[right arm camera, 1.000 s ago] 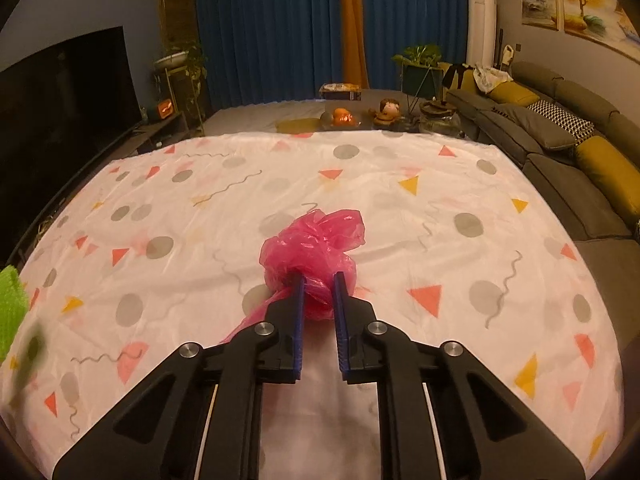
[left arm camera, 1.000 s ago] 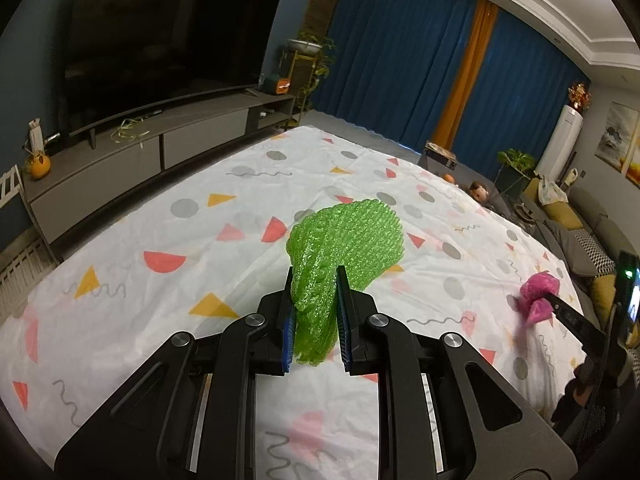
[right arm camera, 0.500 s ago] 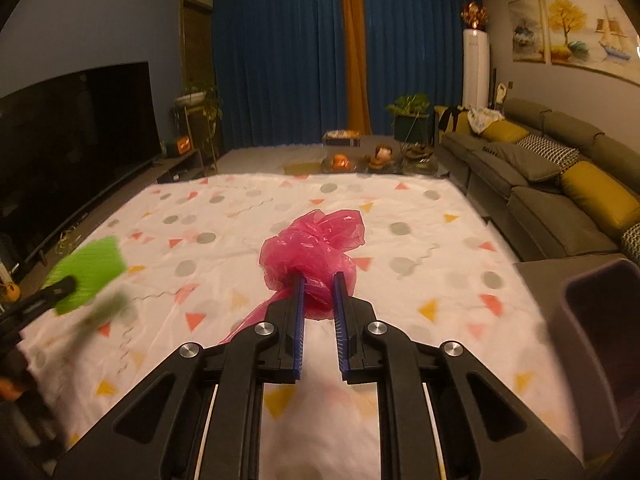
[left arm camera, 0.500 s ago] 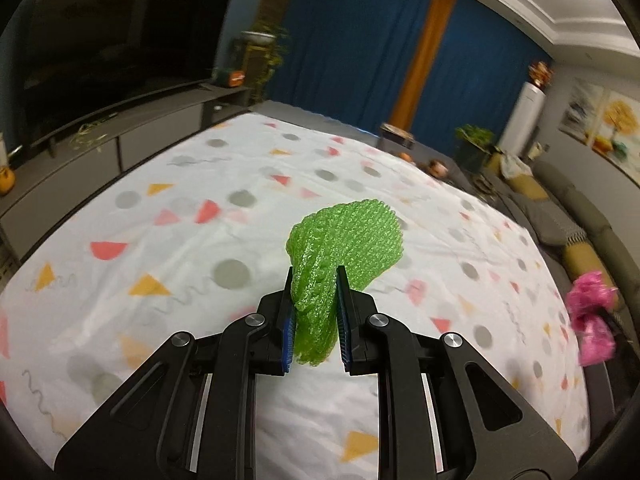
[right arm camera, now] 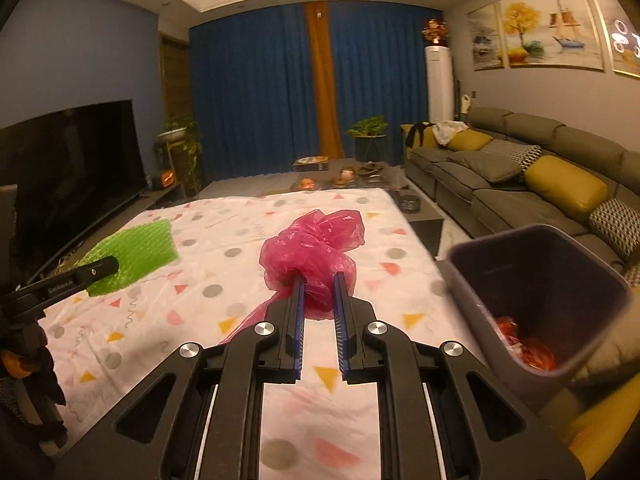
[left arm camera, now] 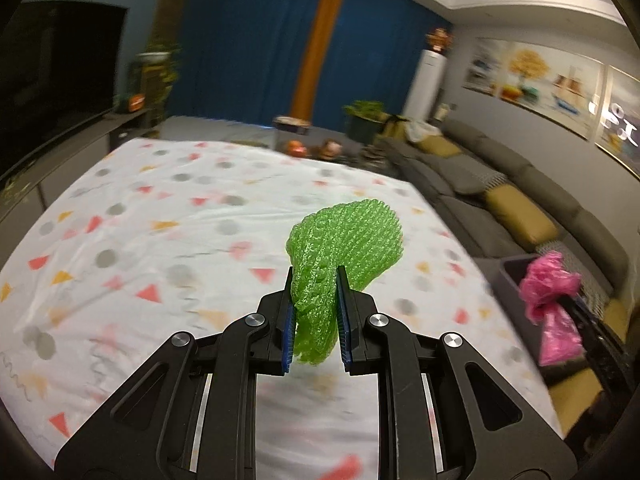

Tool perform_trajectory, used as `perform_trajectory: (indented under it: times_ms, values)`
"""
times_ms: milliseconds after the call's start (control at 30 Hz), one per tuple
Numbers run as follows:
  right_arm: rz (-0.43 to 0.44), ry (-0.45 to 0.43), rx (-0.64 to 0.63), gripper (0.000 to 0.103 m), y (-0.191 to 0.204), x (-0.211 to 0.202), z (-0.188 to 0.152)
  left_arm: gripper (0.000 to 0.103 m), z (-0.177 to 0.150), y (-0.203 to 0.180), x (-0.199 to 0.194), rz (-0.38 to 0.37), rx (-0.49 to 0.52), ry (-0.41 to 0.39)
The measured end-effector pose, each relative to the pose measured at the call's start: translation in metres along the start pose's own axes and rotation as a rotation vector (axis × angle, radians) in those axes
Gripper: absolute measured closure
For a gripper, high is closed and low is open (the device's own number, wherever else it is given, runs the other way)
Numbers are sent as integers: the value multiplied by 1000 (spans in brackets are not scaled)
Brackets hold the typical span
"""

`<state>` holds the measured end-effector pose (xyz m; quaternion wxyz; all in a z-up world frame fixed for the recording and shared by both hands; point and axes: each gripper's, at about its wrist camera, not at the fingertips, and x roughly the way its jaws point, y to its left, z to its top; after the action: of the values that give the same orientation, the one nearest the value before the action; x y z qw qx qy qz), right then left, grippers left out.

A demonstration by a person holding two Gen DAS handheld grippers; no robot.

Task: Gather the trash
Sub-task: 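Carry the green net and pink bag over the grey bin and open both tools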

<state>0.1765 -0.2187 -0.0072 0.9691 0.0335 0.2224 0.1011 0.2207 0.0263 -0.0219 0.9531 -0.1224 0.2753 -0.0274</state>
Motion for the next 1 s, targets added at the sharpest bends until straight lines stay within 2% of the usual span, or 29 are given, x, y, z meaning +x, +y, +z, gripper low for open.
perform_trajectory:
  times_ms: [300, 467, 633, 833, 1000]
  values:
    - [-124, -72, 85, 89, -71, -31, -3, 86, -2, -116, 8, -174, 151, 5]
    - [-209, -106, 122, 89, -104, -35, -2, 86, -7, -186, 28, -288, 220, 11]
    - [-255, -111, 176, 88, -136, -30, -4, 86, -12, -242, 60, -395, 256, 46]
    - [-293, -97, 195, 88, -157, -20, -10, 86, -21, -281, 99, -448, 283, 111]
    - [-327, -77, 207, 88, -174, -12, -19, 84, -26, -296, 118, -517, 301, 150]
